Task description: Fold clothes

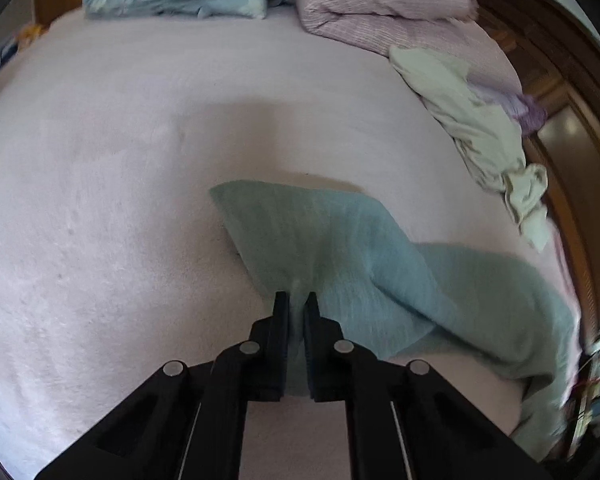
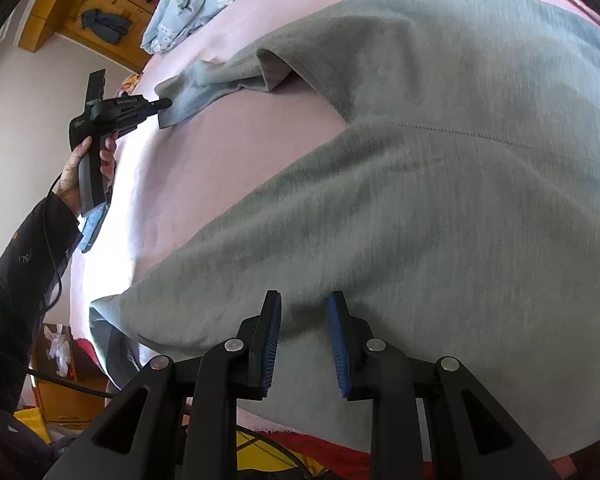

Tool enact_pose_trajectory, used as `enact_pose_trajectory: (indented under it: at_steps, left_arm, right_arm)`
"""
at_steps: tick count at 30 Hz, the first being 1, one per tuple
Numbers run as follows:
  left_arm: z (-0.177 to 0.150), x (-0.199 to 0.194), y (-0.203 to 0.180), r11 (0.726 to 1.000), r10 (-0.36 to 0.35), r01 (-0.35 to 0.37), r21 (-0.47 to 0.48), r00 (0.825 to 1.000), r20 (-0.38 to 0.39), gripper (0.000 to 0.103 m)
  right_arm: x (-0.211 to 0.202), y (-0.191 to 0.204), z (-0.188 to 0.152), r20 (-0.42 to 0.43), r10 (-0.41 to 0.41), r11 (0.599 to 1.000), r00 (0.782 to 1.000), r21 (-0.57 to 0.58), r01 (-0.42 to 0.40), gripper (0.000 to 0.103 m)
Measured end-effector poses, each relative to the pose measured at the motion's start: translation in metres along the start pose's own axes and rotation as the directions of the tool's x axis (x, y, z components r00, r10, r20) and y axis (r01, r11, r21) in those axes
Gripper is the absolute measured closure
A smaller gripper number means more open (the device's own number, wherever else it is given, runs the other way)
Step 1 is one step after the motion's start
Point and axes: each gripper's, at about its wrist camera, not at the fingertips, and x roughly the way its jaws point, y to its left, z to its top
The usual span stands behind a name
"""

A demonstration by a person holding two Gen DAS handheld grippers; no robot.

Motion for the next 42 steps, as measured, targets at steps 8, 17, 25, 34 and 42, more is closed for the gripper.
enact_pose_trajectory:
  at_steps: [8, 17, 25, 34, 42]
  left_arm:
    - [-0.032, -0.051, -0.02, 0.998, 0.049, -0.052, 0.021, 0.993, 0.106, 0.099]
    - [-0.103, -0.176, 0.01, 0.994, -0.007, 0.038, -0.101, 0.957, 0.289, 0.099]
    - [-0.177, -0.26, 0.038, 0.973, 0.127, -0.041, -0.226, 0.917, 0.379, 0.099]
    - [-0.219, -0.227, 0.083, 0.943, 0.221, -0.158, -0.294, 0.955, 0.196, 0.097]
    - [-0.235, -0.142, 0.151, 0.839, 0.035, 0.035, -0.543, 0.992, 0.118, 0.097]
  right_arm:
    - [-0.004, 0.006, -0.001, 0.008, 0.008, 1.0, 1.0, -0.019, -0.008, 0.077]
    - [-0.023, 0.014, -0.006, 0.058, 0.027, 0.998, 0.998, -0.06, -0.023, 0.073]
    - [-0.028, 0.023, -0.01, 0.055, 0.059, 0.994, 0.997, -0.1, -0.054, 0.072]
    - [-0.032, 0.029, -0.012, 0.05, 0.066, 0.991, 0.997, -0.121, -0.059, 0.07]
    - [-0.034, 0.034, -0.017, 0.044, 0.04, 0.991, 0.998, -0.13, -0.034, 0.07]
